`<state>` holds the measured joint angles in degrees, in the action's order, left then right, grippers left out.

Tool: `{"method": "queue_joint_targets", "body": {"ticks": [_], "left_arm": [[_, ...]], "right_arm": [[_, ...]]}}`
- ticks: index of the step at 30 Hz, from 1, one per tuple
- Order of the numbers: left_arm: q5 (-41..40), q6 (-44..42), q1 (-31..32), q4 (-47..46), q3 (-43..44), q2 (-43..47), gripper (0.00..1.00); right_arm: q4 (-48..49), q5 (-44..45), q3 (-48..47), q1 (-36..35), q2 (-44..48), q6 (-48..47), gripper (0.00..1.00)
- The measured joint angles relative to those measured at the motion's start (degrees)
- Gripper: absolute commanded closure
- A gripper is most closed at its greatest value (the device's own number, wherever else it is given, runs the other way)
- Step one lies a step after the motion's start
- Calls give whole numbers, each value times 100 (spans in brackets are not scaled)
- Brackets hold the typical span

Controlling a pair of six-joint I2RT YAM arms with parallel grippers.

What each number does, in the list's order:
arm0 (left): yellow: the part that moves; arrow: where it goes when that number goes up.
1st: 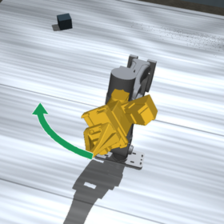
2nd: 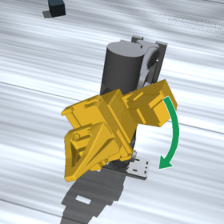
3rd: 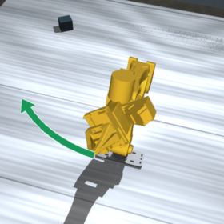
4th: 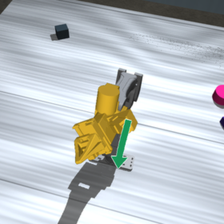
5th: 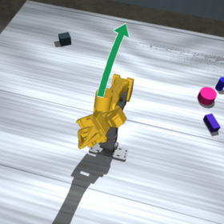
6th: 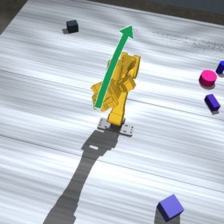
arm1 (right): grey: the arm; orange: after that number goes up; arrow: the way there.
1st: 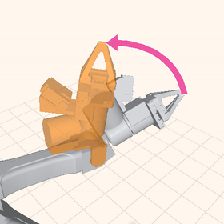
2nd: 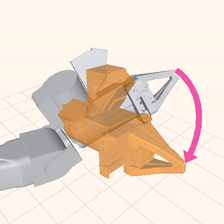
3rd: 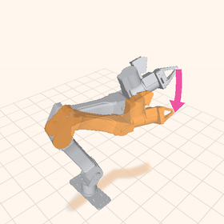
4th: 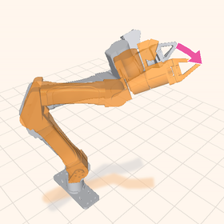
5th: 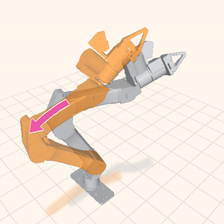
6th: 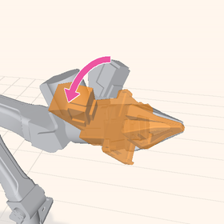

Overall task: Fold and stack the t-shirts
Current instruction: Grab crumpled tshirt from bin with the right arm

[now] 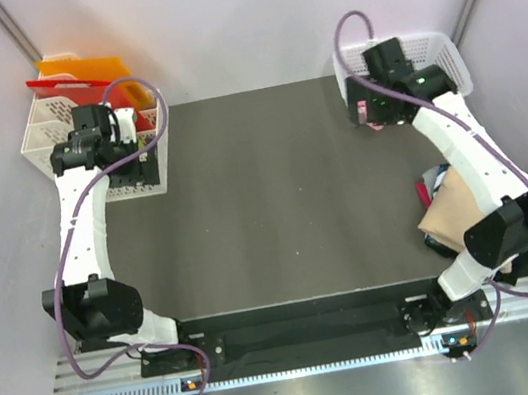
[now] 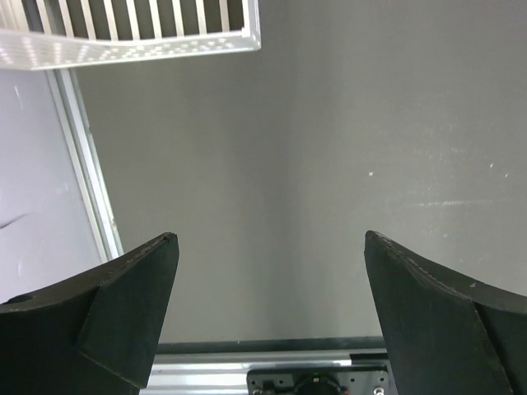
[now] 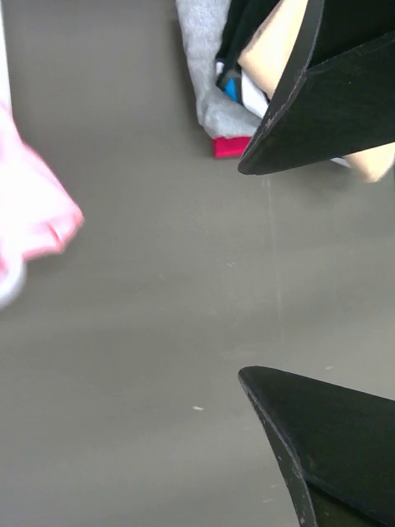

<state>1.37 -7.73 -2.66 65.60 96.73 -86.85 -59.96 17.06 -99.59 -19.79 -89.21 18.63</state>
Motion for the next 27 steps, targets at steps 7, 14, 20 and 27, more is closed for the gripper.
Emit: {"method": "queue_joint_targets", "body": {"ticks": [7,14,20,27], "left_arm": [[72,103,0,-166,229,-358,1],[66,79,0,-175,509,-743,1],[20,-33,-2,-278,313,-741,1],[-33,-116,-4,-369,74,-743,1]], "right_arm": [[437,-658,-597,2253,-1178,249,0],[802,-769,-1318,2476,-2409,264,5],[964,-1281,-1989,2465,-3171,365,8],[1130,-1729,-2524,2465,-3672,424,19]]}}
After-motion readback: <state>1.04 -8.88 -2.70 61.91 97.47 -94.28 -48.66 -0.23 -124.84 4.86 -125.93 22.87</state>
